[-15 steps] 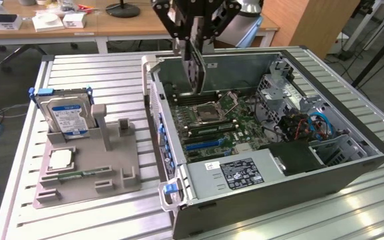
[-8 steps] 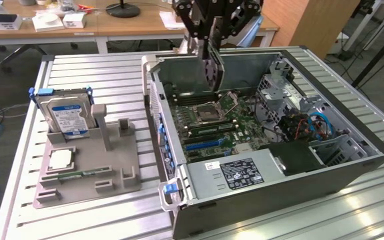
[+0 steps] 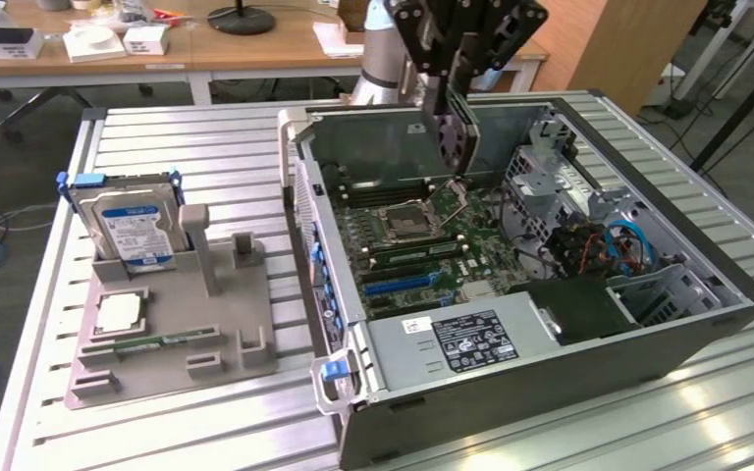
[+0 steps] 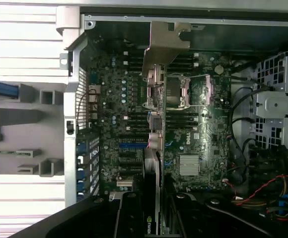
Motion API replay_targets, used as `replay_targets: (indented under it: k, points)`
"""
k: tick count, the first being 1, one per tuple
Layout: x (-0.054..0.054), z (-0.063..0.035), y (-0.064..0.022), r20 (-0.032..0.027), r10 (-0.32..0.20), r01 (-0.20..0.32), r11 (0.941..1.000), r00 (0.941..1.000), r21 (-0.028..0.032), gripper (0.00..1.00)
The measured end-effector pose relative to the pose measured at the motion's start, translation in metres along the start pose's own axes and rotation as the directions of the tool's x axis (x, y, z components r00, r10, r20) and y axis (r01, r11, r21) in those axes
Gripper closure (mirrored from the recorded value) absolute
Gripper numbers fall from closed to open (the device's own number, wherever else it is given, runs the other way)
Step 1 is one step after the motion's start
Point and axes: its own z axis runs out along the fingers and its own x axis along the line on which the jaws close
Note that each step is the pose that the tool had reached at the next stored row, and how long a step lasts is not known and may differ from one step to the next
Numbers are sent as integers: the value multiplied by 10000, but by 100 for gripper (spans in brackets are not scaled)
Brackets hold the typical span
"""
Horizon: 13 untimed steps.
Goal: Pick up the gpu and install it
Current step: 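Pick up the gpu and move the gpu toward the slot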
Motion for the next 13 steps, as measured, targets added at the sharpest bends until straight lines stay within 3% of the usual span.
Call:
replay_targets:
  k: [9,13]
  points:
    - [-346,6,4,0,-1,1,10000,10000,0,74]
    - [-453,8,5,0,-2,2,10000,10000,0,74]
